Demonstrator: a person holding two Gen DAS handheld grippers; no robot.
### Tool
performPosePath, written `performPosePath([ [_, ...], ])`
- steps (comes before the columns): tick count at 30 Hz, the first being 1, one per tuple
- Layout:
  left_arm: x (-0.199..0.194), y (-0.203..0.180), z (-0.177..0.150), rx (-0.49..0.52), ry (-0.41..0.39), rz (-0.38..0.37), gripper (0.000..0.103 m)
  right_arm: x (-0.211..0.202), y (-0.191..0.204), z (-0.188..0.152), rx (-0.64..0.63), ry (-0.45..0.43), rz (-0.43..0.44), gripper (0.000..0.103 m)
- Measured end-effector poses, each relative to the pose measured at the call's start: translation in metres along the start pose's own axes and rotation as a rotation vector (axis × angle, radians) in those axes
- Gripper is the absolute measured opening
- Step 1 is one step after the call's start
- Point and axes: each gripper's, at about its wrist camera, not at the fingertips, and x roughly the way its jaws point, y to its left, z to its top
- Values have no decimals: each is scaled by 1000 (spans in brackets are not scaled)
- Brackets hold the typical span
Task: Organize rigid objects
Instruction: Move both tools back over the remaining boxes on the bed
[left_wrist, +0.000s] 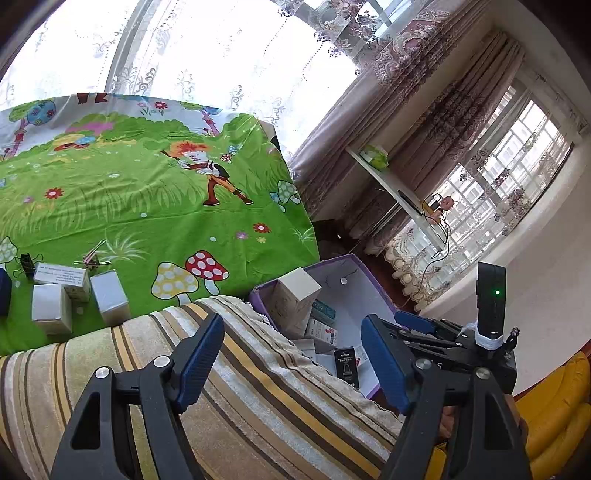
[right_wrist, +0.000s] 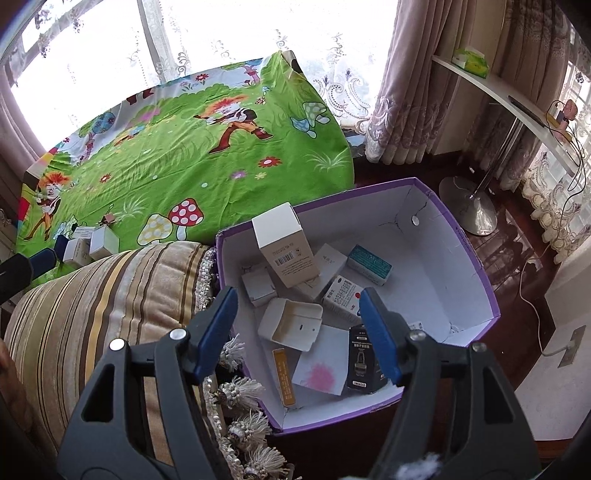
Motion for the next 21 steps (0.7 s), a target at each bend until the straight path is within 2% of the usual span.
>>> performPosePath([
  [5, -27, 13, 7, 25, -74, 126, 77, -15, 19, 4, -56, -60, -2, 73],
  [8, -44, 29, 12, 24, -93, 210, 77, -29, 30, 8, -73, -115, 17, 77],
  [13, -80, 57, 14, 14, -152, 373, 77, -47, 55, 15, -116, -194, 4, 90],
  [16, -103, 73, 15, -8, -197, 471, 77, -52, 72, 18, -145, -234, -8, 92],
  [19, -122, 85, 17, -23, -260, 587, 77, -58, 86, 23, -147, -267, 19, 93],
  [21, -132, 90, 20, 3, -298, 645, 77, -61, 94, 28, -146, -293, 46, 94],
])
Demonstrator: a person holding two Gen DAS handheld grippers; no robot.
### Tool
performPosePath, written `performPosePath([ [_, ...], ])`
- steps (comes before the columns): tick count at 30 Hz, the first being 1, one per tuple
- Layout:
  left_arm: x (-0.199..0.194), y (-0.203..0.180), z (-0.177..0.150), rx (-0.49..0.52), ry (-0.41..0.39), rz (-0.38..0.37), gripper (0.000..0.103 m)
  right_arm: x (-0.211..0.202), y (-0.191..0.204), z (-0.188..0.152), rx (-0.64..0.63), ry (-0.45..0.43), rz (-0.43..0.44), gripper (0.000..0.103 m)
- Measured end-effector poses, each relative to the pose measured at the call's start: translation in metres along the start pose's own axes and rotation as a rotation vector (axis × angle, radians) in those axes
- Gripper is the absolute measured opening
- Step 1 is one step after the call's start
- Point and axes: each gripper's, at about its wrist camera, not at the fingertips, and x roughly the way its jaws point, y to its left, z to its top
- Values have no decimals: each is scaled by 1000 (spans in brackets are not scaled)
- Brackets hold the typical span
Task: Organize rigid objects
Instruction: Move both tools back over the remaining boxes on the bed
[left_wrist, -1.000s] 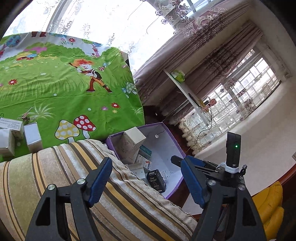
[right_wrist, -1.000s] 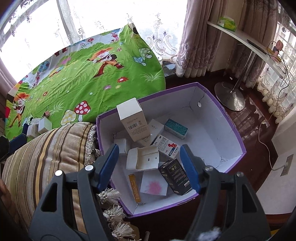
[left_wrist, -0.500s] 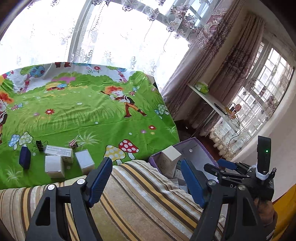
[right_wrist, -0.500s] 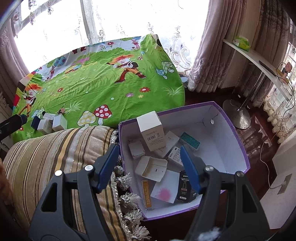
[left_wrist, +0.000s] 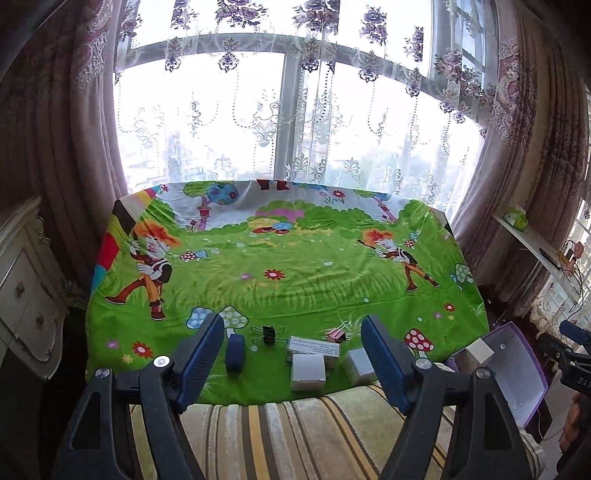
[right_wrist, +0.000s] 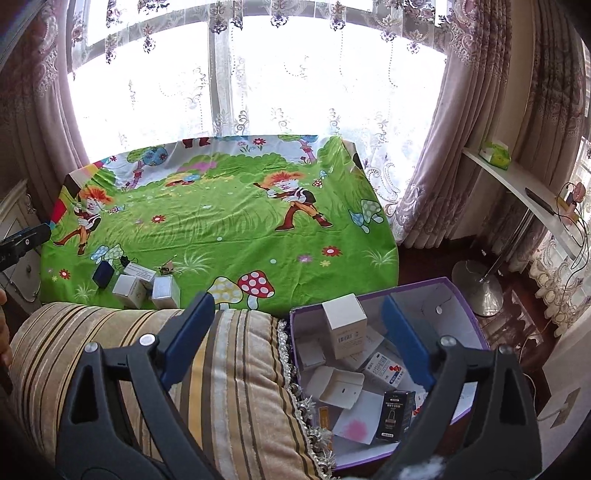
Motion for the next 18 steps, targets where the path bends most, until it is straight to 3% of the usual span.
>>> performPosePath([
  [4, 2, 20, 8, -22, 2, 23, 77, 3, 25, 8, -66, -41, 24, 96],
  [7, 7, 30, 9, -38, 13, 7, 77, 17, 45, 13, -105, 3, 50, 96],
  [11, 22, 36, 9, -70, 89, -62, 77, 43, 60, 14, -84, 83, 128, 96],
  [18, 57, 54, 11, -98, 153, -16, 77, 85, 90, 16, -111, 176, 174, 96],
])
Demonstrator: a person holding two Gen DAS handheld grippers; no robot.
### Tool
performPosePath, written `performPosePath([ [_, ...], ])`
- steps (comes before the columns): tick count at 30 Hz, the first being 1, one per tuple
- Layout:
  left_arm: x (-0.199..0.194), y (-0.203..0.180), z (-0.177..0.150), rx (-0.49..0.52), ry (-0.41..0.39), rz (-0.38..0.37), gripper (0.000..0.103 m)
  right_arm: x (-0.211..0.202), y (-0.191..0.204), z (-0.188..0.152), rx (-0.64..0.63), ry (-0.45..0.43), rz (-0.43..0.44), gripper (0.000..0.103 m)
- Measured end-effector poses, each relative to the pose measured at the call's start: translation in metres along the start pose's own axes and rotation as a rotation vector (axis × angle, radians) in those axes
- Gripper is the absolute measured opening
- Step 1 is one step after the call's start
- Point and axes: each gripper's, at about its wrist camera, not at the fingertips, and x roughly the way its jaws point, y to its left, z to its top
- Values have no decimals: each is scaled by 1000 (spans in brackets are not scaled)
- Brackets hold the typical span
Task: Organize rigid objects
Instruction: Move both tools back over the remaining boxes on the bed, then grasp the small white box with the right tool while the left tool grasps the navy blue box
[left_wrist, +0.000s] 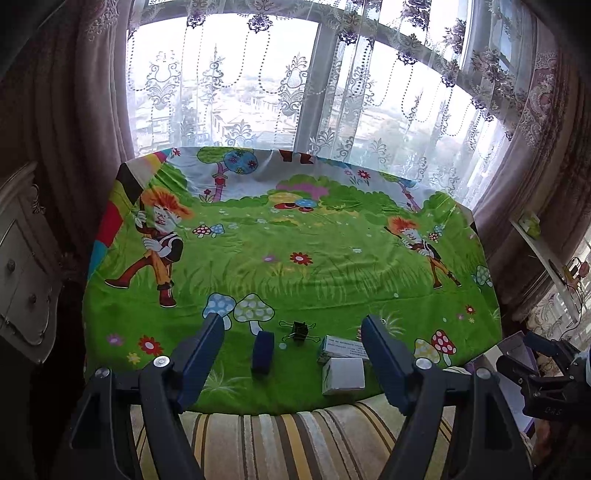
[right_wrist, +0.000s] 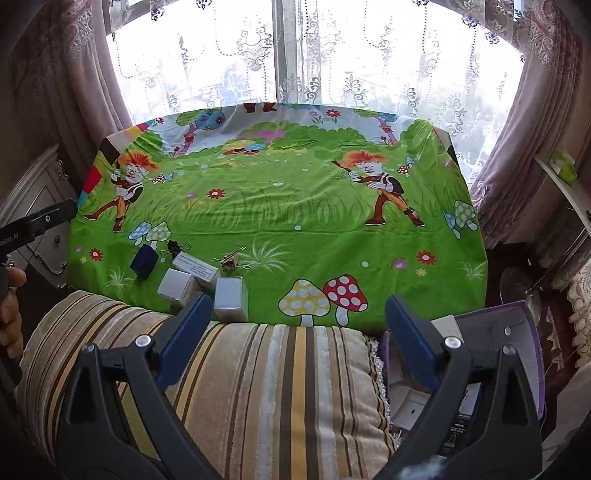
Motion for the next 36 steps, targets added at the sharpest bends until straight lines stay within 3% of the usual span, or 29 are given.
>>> performPosePath([
  [10, 72, 29, 3, -103, 191, 5, 77, 62, 25, 13, -22, 140, 66, 96],
  [17, 111, 40, -10, -123, 298, 10, 65, 91, 42, 13, -62, 209, 81, 96],
  [24, 140, 43, -24, -118, 376, 9, 53, 118, 54, 2, -114, 294, 72, 87],
  [29, 151, 38, -29, -86, 403, 22, 52, 133, 59, -2, -131, 339, 68, 81],
  [36, 164, 36, -33, -76, 434, 18, 36, 149, 62, -3, -132, 380, 66, 67],
])
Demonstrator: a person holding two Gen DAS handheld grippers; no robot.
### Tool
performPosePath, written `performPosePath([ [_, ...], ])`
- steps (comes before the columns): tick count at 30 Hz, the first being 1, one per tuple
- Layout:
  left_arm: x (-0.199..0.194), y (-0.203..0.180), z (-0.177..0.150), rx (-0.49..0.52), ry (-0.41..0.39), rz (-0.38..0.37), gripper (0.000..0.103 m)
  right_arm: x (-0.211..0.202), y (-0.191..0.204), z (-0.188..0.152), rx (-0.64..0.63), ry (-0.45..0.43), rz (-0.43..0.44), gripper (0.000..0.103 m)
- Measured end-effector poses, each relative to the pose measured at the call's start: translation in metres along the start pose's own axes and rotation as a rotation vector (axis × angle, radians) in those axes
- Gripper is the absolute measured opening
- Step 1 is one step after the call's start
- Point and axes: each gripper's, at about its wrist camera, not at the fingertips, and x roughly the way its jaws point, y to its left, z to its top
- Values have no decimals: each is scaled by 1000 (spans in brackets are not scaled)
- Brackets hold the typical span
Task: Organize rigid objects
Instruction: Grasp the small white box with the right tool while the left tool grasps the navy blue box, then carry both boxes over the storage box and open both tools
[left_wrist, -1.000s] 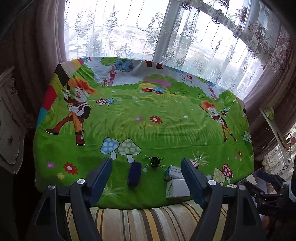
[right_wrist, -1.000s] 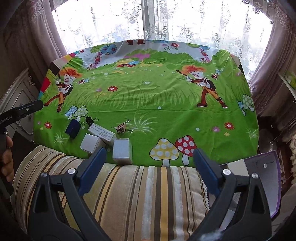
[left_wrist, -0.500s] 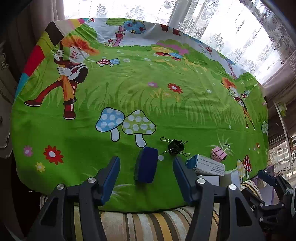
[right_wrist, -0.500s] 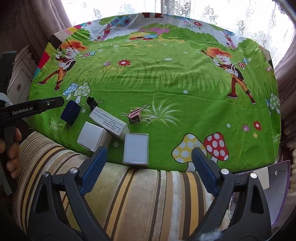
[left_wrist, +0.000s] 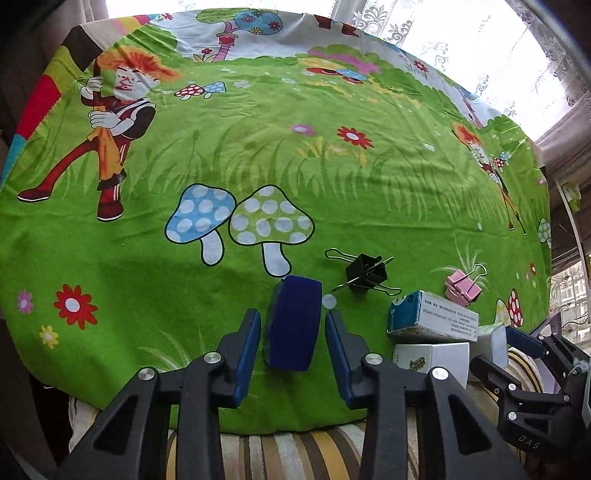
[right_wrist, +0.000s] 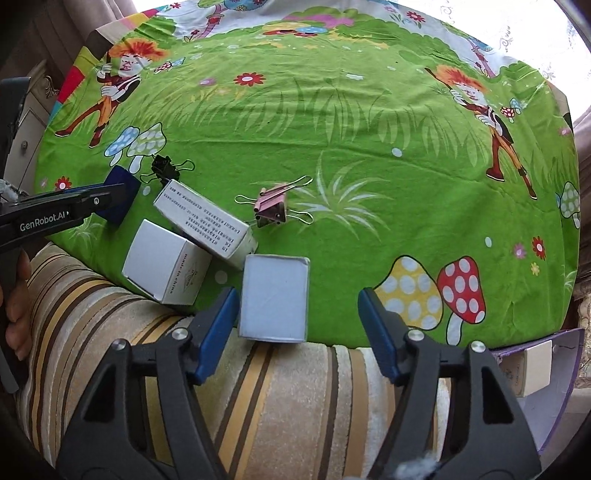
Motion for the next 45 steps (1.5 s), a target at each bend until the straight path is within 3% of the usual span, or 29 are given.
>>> performPosePath([
  [5, 5, -1, 0, 6, 8, 6, 30, 6, 0, 2, -2, 13, 8, 59],
  [9, 6, -3, -1, 10, 1, 2, 29, 11, -1, 3, 3, 28, 32, 39],
  [26, -42, -2, -15, -41, -137, -53, 29, -23, -10, -7, 38, -112, -22, 38],
  [45, -86, -81, -49, 78, -180, -216, 29, -78, -31, -34, 88, -263, -81, 38],
])
